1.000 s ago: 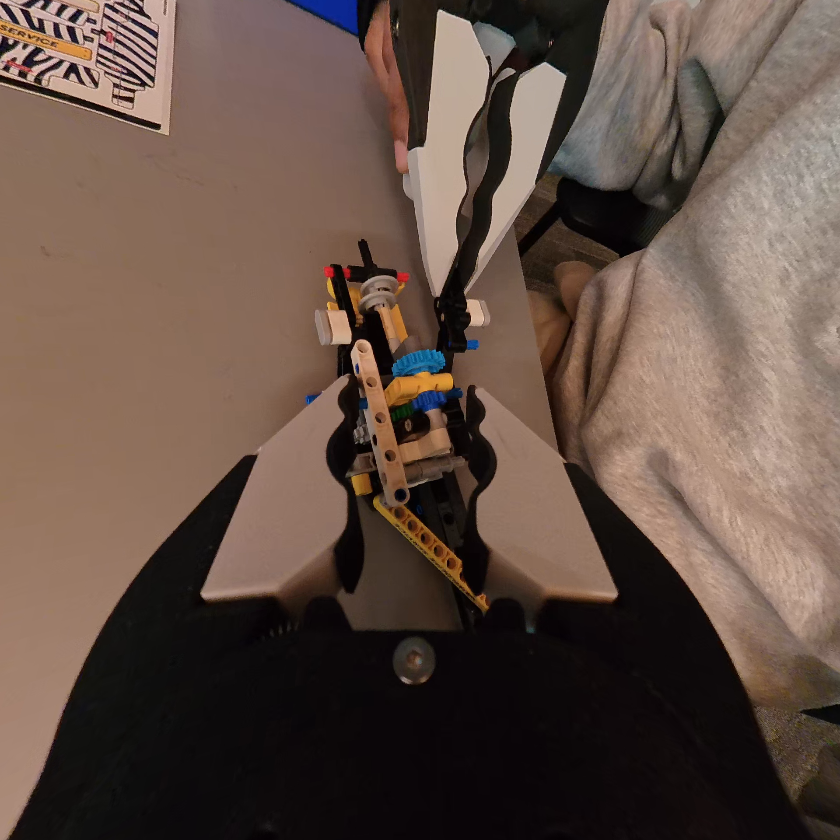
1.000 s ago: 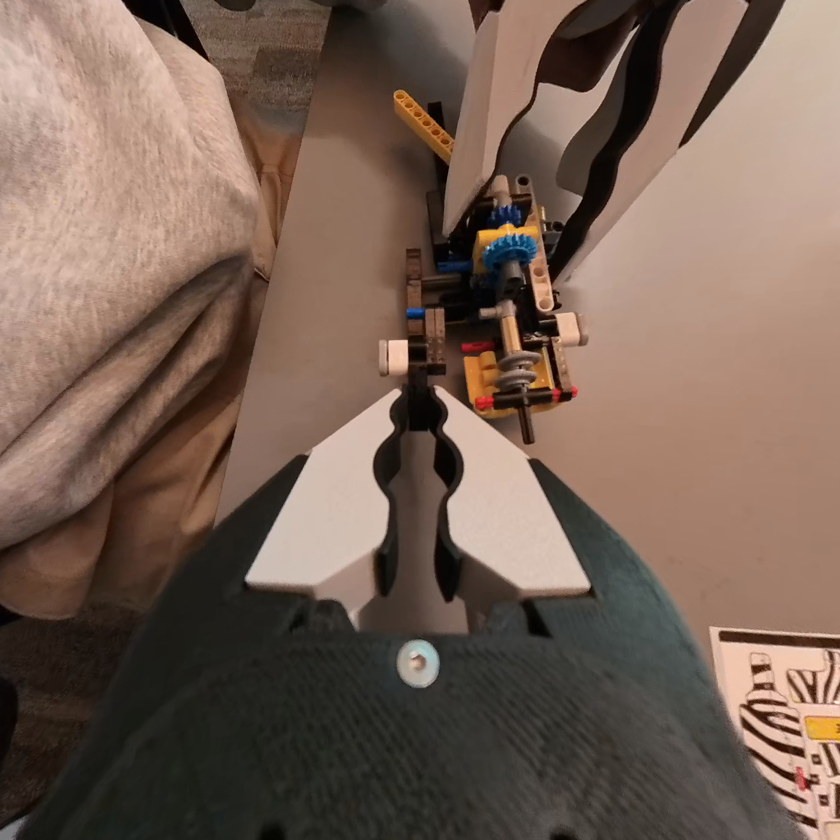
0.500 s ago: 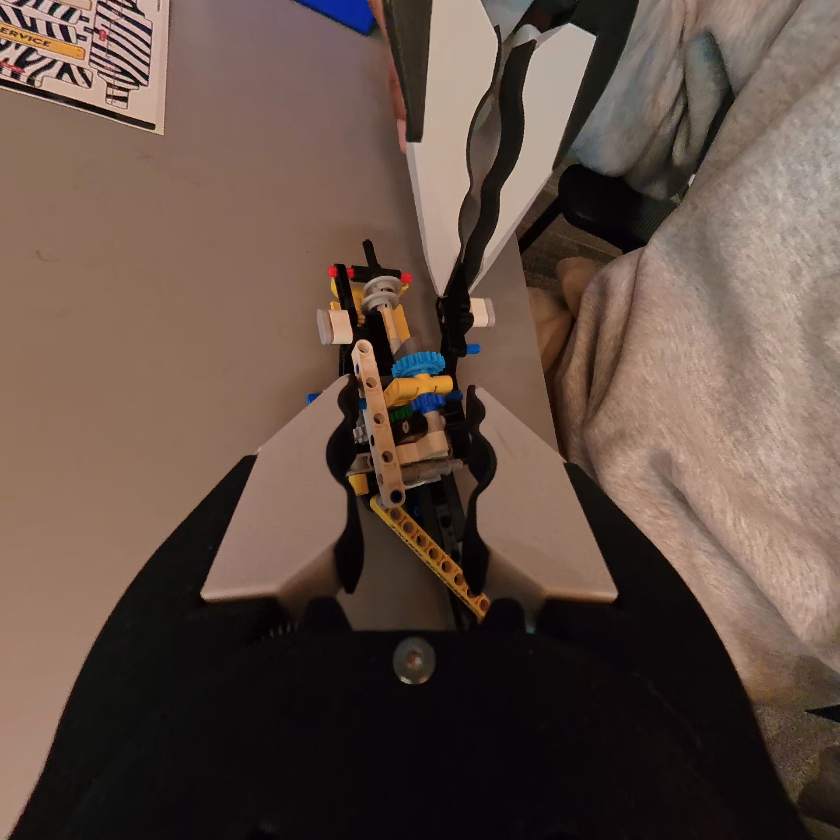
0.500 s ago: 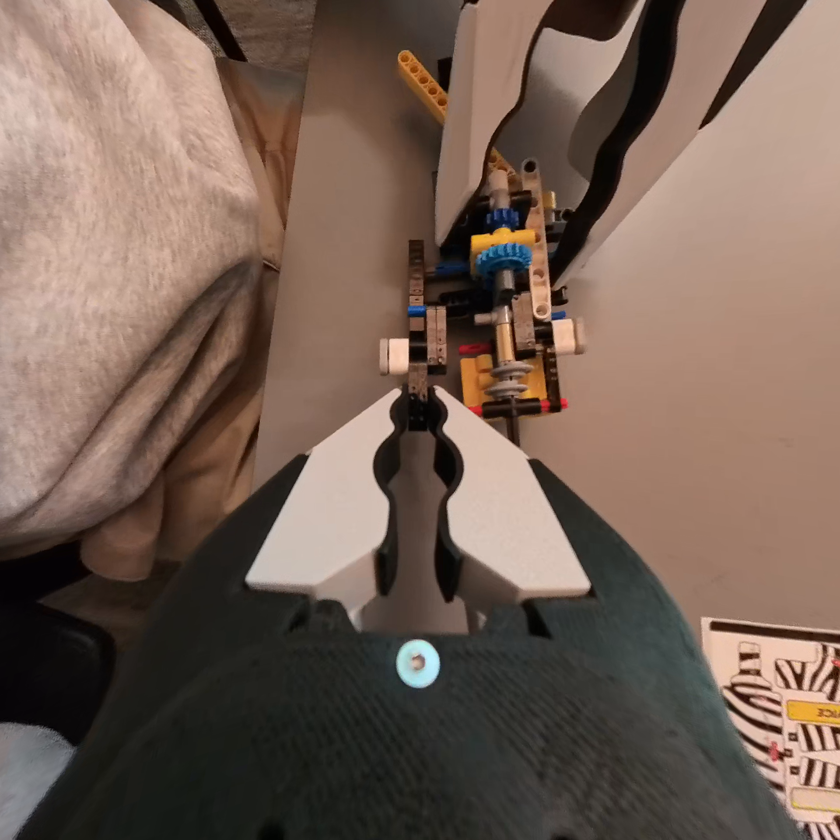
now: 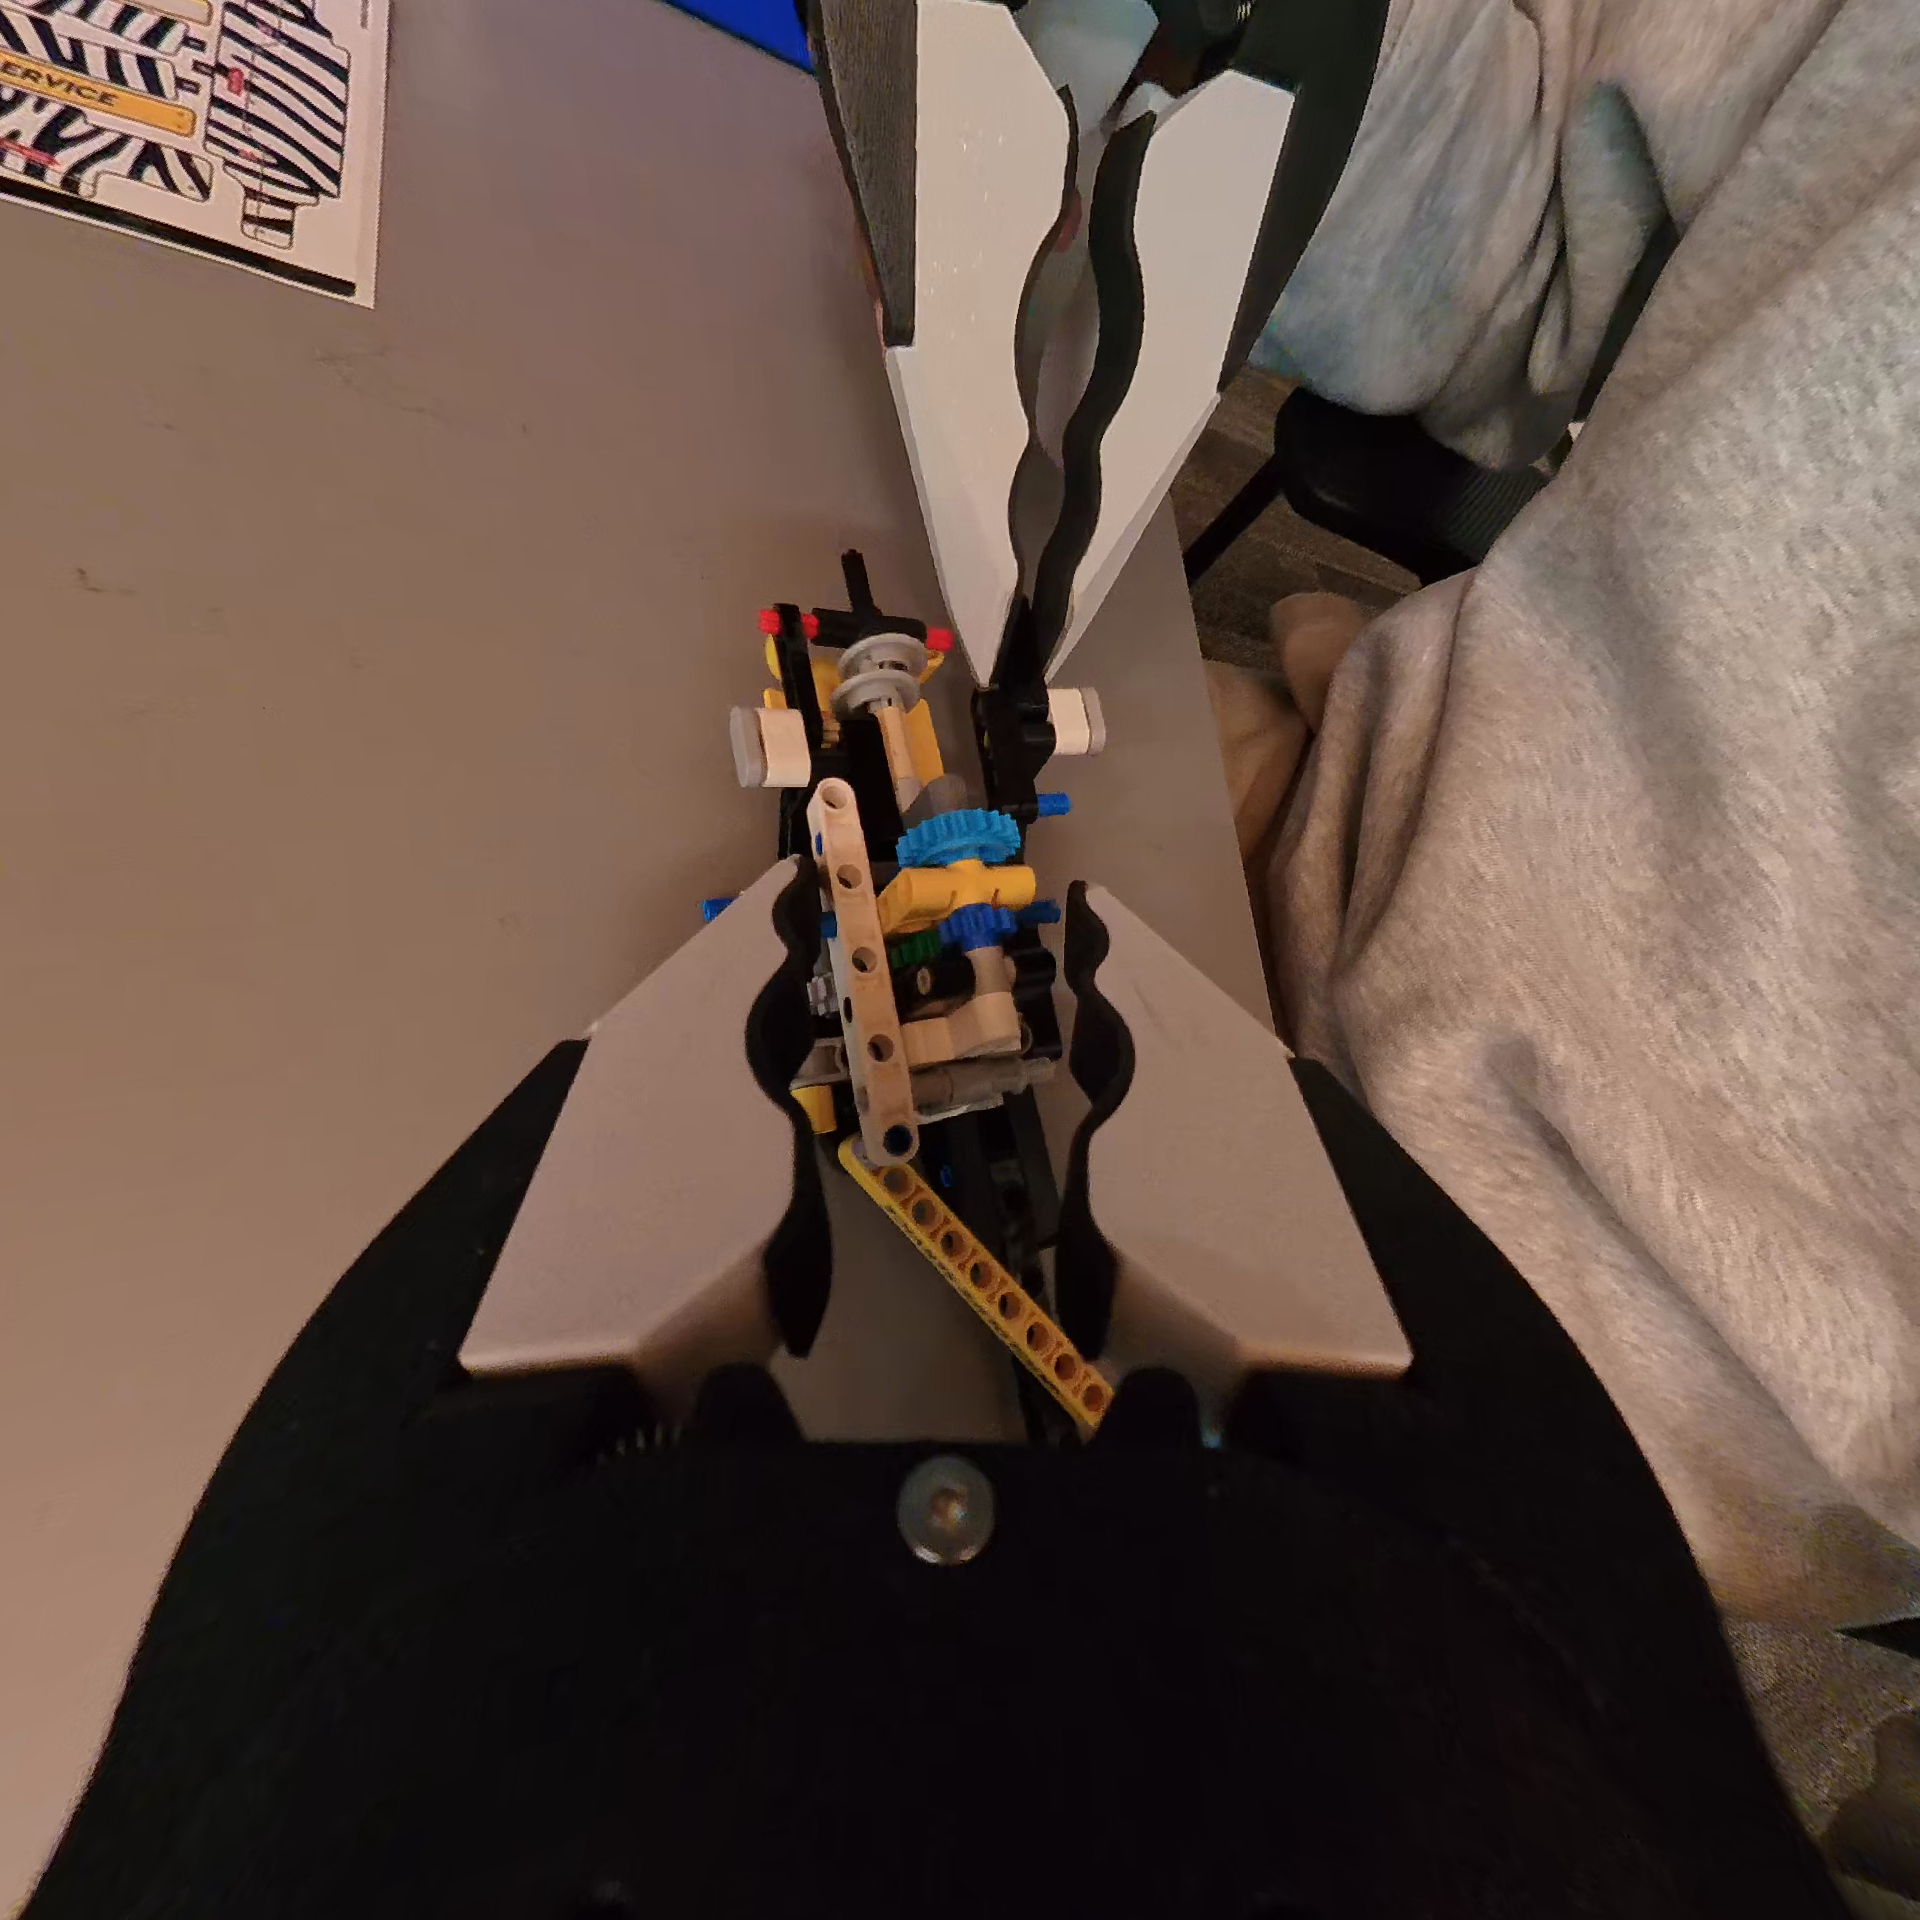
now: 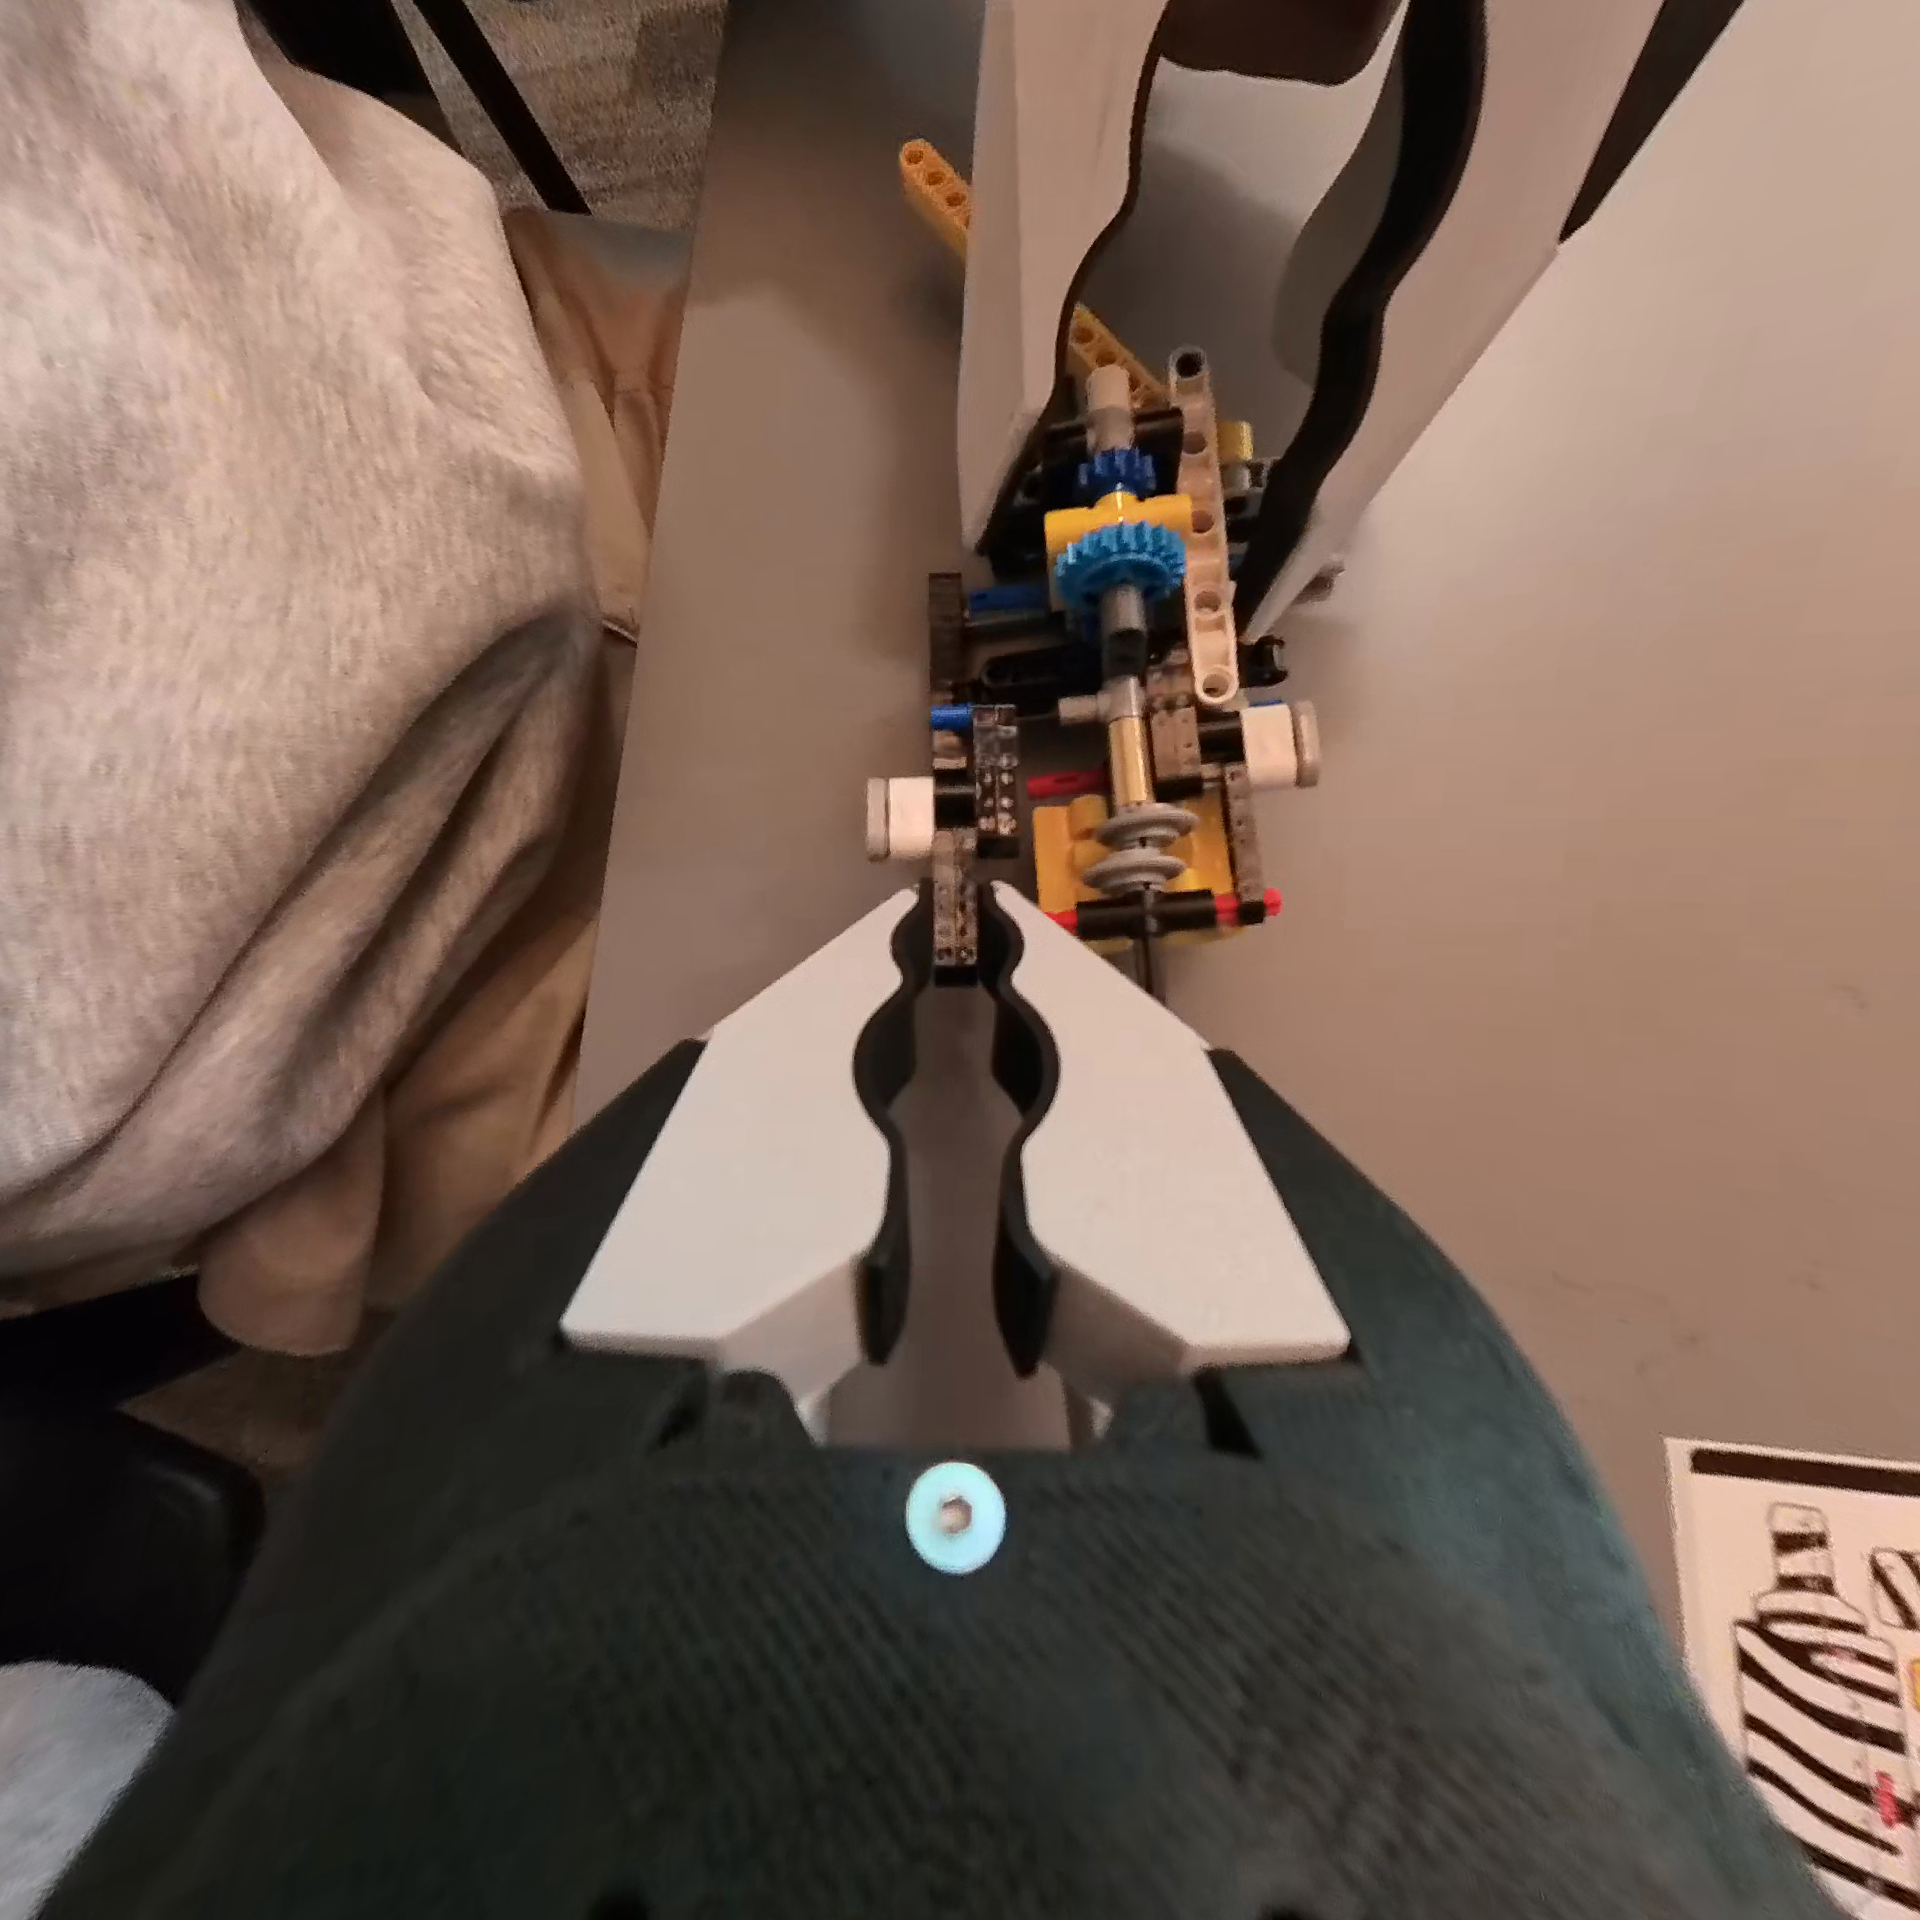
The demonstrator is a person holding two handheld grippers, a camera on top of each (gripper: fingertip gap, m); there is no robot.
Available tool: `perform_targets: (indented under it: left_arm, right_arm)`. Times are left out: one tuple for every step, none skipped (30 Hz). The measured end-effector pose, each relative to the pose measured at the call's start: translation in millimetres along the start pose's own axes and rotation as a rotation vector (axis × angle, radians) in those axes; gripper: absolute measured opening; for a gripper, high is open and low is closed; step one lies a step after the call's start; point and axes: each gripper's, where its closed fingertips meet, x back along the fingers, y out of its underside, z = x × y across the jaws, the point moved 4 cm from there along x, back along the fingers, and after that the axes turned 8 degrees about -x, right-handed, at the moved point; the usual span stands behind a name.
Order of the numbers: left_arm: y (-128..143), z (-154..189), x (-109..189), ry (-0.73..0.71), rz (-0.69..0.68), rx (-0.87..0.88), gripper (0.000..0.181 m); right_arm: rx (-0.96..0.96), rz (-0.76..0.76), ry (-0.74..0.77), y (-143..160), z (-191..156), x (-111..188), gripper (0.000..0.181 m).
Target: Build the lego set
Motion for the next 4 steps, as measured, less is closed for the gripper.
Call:
perform_targets:
  left_arm:
    - [0.0,0.2,0.0,-0.001,-0.001,0.000,0.046]
    - [0.0,0.1,-0.1,-0.001,-0.001,0.000,0.046]
    - [-0.1,0.1,-0.2,-0.001,-0.002,0.001,0.046]
    - [-0.2,0.0,-0.3,-0.001,-0.001,0.001,0.046]
  right_arm:
    - [0.000,0.005,0.002,-0.1,-0.2,0.0,0.006]
    - [0.001,0.009,0.004,-0.1,-0.4,0.1,0.006]
    - [0.001,0.012,0.007,0.0,-0.4,0.0,0.006]
    - [-0.002,0.015,0.007,0.3,-0.5,0.0,0.006]
